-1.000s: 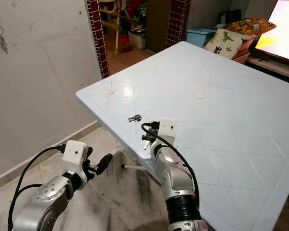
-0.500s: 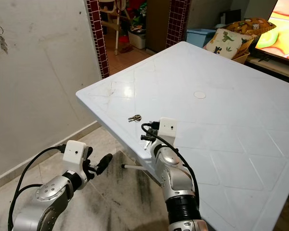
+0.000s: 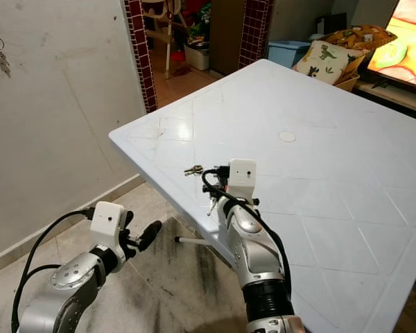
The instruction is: Hang keys on a hook
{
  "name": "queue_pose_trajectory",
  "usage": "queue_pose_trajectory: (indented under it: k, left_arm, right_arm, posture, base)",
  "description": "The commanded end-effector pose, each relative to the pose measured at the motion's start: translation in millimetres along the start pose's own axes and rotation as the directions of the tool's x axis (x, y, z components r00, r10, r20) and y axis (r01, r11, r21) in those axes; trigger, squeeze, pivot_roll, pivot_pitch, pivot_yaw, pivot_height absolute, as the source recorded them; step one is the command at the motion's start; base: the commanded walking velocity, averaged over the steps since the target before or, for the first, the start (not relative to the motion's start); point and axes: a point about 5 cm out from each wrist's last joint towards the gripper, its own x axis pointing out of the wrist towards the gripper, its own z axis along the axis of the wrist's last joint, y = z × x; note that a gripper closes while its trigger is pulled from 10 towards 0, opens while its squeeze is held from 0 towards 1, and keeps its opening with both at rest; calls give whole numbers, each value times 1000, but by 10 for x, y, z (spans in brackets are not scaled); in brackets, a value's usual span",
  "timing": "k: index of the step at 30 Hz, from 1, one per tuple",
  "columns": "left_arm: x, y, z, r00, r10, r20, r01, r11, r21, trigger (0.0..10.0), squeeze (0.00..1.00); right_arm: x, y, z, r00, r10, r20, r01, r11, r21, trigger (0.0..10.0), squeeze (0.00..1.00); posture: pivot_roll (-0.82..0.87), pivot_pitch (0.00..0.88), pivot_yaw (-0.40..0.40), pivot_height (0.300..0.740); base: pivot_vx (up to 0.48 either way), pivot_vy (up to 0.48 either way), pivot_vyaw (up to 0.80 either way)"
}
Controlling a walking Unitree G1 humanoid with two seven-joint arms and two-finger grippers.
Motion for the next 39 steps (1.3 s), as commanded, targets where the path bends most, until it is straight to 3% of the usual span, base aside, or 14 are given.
queue_pose_trajectory:
  k: [1, 20, 21, 22, 23, 24, 35, 36, 37, 39]
  left_arm:
    - [11, 23, -12, 1000, 6, -15, -6, 1000, -5, 10000, 0]
    - [12, 9, -26, 1000, 4, -16, -4, 1000, -10, 10000, 0]
    - [12, 8, -26, 1000, 4, -16, -4, 1000, -10, 10000, 0]
    - [11, 7, -27, 1000, 3, -16, -4, 1000, -10, 10000, 0]
    - [11, 7, -27, 1000, 3, -16, -4, 1000, -11, 10000, 0]
    - [11, 6, -27, 1000, 3, -16, -3, 1000, -11, 10000, 0]
    - [10, -1, -25, 1000, 4, -16, -4, 1000, -13, 10000, 0]
    - [10, -1, -25, 1000, 4, -16, -4, 1000, -13, 10000, 0]
    - [10, 0, -25, 1000, 4, -16, -4, 1000, -14, 10000, 0]
    - [10, -1, -25, 1000, 4, -16, -4, 1000, -15, 10000, 0]
  right_arm:
    - [0, 52, 33, 1000, 15, 22, -15, 1000, -12, 10000, 1000]
    - [83, 42, -142, 999, -12, -49, 10, 999, -46, 10000, 1000]
    - [90, 44, -147, 999, -13, -51, 10, 999, -46, 10000, 910]
    - [102, 51, -152, 999, -12, -52, 10, 999, -47, 10000, 345]
    - [106, 54, -153, 999, -12, -52, 9, 999, -47, 10000, 345]
    - [112, 60, -153, 999, -11, -52, 9, 999, -49, 10000, 0]
    - [176, 39, -175, 998, -36, -48, 33, 998, -60, 10000, 0]
    - [178, 33, -177, 998, -39, -48, 36, 998, -59, 3294, 0]
    - [179, 25, -180, 998, -43, -48, 41, 998, -56, 118, 0]
    - [182, 12, -187, 998, -47, -48, 45, 998, -54, 0, 0]
  posture:
    - [52, 30, -15, 740]
    - [63, 26, -23, 740]
    - [63, 26, -23, 740]
    - [63, 27, -24, 740]
    - [63, 27, -24, 740]
    - [63, 28, -24, 740]
    - [68, 31, -24, 740]
    - [68, 31, -24, 740]
    - [68, 31, -24, 740]
    - [68, 31, -24, 740]
  base:
    - [0, 0, 0]
    - [0, 0, 0]
    - [0, 0, 0]
    - [0, 0, 0]
    - [0, 0, 0]
    - [0, 0, 0]
    - [0, 0, 0]
    - [0, 0, 0]
    - [0, 0, 0]
    - [0, 0, 0]
